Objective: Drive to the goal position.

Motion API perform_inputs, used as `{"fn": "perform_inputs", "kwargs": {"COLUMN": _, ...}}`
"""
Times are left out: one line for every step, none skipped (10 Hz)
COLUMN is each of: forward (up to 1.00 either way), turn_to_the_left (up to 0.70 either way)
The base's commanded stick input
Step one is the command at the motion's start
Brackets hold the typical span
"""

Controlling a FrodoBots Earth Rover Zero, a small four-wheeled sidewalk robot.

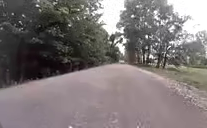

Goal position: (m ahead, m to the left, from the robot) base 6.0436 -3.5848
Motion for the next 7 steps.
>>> {"fn": "perform_inputs", "kwargs": {"forward": 1.00, "turn_to_the_left": -0.12}}
{"fn": "perform_inputs", "kwargs": {"forward": 1.00, "turn_to_the_left": -0.15}}
{"fn": "perform_inputs", "kwargs": {"forward": 1.00, "turn_to_the_left": -0.16}}
{"fn": "perform_inputs", "kwargs": {"forward": 1.00, "turn_to_the_left": -0.16}}
{"fn": "perform_inputs", "kwargs": {"forward": 1.00, "turn_to_the_left": -0.16}}
{"fn": "perform_inputs", "kwargs": {"forward": 1.00, "turn_to_the_left": -0.16}}
{"fn": "perform_inputs", "kwargs": {"forward": 1.00, "turn_to_the_left": -0.16}}
